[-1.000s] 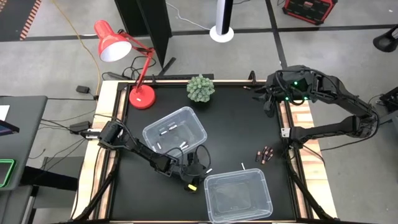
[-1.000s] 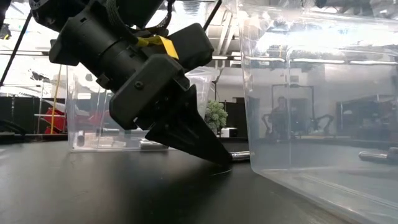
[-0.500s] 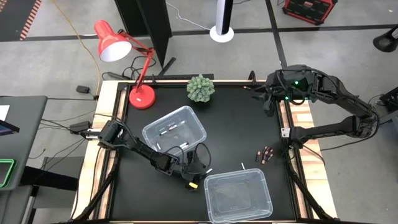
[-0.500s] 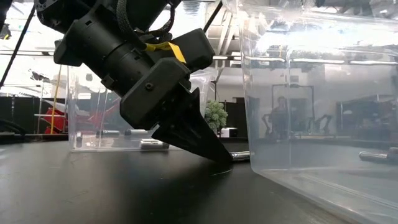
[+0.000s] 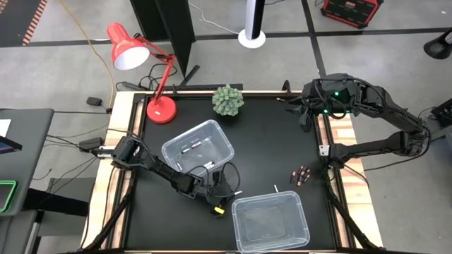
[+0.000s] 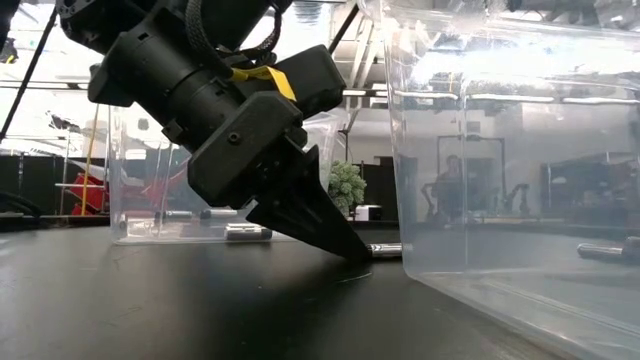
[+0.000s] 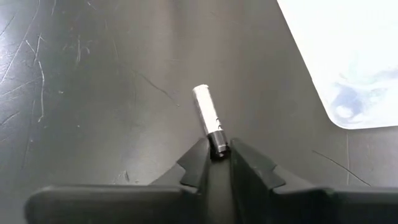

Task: Sort batteries
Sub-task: Put the silver battery into the top transparent bin

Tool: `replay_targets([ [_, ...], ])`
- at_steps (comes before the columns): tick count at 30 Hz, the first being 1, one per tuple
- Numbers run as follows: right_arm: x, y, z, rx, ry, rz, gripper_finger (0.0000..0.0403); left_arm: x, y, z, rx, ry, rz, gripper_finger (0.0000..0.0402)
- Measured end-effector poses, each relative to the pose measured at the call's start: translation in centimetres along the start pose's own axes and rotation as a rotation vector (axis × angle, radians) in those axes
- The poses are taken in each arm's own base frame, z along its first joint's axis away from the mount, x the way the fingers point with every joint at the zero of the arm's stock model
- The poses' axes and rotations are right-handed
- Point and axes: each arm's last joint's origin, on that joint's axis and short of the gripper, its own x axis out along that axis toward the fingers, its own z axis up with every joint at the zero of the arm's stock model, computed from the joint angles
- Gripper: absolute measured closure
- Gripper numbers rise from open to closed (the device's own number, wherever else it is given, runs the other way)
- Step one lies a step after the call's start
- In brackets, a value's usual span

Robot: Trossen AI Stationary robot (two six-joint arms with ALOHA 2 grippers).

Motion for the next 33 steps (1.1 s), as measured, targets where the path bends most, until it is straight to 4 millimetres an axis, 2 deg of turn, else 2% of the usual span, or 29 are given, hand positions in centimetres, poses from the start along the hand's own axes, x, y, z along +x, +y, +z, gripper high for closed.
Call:
replay_targets([
  [8,0.0,0.0,0.0,0.000,0.000,0.000,0.0245,0.1,0.4,0.1,-0.009,0.021,-0.025,0.0393],
  [20,0.0,0.0,0.0,0.000,0.001,0.000,0.0245,0.0,0.2,0.1,0.023,0.024,-0.039,0.0401],
  [25,0.0,0.0,0.0,-0.004,0.001,0.000,0.0245,-1.4,-0.1,1.0,0.071,0.010,-0.059,0.0401],
  [33,0.0,0.0,0.0,-0.012,0.001,0.000,0.0245,-5.2,0.3,3.8,0.124,-0.034,0.012,0.0402],
])
